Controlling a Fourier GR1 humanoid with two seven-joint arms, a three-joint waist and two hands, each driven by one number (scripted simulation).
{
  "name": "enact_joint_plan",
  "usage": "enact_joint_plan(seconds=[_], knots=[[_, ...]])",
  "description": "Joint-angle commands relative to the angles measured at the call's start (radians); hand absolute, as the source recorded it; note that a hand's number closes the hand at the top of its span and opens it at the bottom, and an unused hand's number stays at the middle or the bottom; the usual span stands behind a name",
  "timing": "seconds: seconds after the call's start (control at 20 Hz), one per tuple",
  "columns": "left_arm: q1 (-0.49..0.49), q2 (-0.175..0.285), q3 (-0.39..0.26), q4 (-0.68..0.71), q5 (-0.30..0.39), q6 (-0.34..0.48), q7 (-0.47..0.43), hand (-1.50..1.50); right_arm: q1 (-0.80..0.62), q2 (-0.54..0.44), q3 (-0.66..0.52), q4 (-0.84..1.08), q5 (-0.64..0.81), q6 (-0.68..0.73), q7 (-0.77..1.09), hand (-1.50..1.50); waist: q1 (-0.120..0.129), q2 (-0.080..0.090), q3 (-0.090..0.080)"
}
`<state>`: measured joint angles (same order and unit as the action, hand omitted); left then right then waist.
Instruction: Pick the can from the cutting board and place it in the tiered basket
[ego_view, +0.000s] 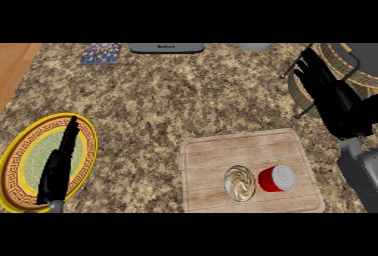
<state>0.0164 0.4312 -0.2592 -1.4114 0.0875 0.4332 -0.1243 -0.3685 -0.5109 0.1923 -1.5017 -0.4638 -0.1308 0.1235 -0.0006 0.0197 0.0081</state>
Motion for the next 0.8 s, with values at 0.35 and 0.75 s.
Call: enact_joint_plan(seconds=[0.35,0.75], knots=[[-0.152,-0.139,-0.056,-0.097,0.04,-0.023,0.045,0.0,0.051,-0.059,-0.2,0.185,-0.181,0.348,-0.203,1.5,-0.009,-0.005,-0.006],[-0.21,-0.137,-0.033,-0.1,0.039,-0.014,0.103,0.0,0.16,-0.044,-0.249,0.292,-0.734,1.078,-0.06,-1.5,-0.004,-0.01,-0.002]])
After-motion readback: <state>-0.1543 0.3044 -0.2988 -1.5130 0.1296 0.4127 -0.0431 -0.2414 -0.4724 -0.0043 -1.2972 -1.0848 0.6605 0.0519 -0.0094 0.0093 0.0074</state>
